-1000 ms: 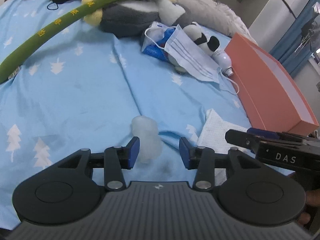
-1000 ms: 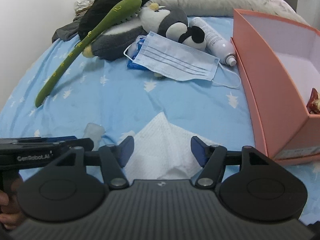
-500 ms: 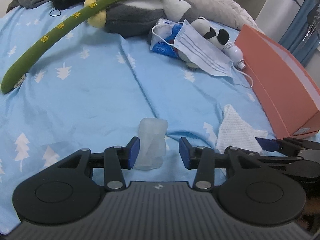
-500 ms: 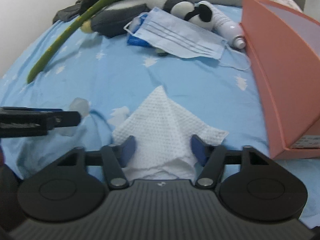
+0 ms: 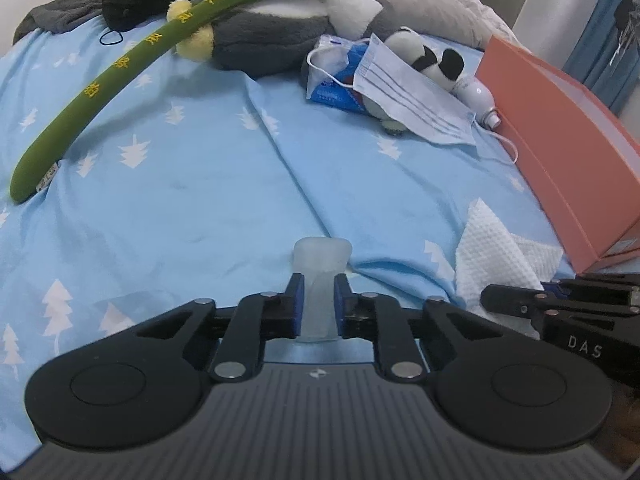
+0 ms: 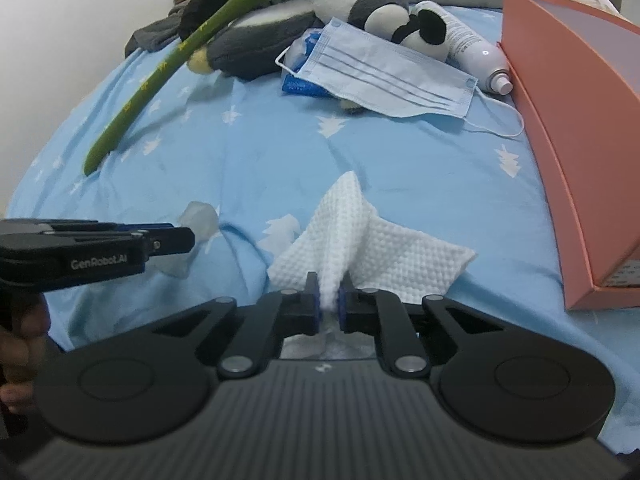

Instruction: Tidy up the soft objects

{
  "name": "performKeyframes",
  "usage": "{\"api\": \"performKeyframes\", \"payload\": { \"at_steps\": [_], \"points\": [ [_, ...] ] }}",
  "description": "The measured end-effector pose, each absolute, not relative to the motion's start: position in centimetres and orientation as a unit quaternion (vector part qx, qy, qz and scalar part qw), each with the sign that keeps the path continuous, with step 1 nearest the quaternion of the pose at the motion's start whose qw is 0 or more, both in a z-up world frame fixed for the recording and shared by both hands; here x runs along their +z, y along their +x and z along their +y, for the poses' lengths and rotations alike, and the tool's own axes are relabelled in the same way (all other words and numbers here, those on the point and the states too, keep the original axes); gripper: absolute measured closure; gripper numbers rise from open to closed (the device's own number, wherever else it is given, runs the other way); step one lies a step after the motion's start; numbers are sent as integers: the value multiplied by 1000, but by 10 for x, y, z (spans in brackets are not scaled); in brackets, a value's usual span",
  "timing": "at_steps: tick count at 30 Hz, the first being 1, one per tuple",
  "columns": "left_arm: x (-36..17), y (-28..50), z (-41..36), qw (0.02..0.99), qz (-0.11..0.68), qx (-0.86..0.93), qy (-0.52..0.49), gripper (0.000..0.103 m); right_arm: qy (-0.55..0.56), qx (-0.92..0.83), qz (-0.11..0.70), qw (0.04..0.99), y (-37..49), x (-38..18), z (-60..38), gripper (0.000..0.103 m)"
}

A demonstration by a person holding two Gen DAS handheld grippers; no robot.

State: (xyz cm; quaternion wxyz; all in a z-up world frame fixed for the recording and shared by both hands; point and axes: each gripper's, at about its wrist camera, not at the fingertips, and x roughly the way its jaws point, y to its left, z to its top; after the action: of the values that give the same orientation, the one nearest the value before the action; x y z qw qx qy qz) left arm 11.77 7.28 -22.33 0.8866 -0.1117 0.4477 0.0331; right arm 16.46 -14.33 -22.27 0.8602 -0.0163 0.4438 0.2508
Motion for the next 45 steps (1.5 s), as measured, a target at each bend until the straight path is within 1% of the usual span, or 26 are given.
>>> {"api": "performKeyframes", "payload": {
  "at_steps": [5,11,16,24,34,40,45],
  "points": [
    [-210,112,76,887,441,37,-134,88,-11,244,426,871,160,-207,-148,91],
    [-182,108,71,896,422,31,-137,88,9,235,402,885,156,-185,-159,91],
    [-156,109,64,902,404,21,-148,88,22,238,375,896,154,-159,-166,91],
    [-112,116,44,918,373,0,-138,88,30,232,325,916,154,-113,-181,91],
    [-51,141,15,936,324,-33,-132,88,38,216,254,942,158,-56,-208,91],
    [-14,163,-16,946,293,-67,-122,88,29,194,211,958,164,-23,-230,91],
    [9,192,-48,953,276,-98,-78,88,11,167,203,965,178,-5,-249,91]
  ]
}}
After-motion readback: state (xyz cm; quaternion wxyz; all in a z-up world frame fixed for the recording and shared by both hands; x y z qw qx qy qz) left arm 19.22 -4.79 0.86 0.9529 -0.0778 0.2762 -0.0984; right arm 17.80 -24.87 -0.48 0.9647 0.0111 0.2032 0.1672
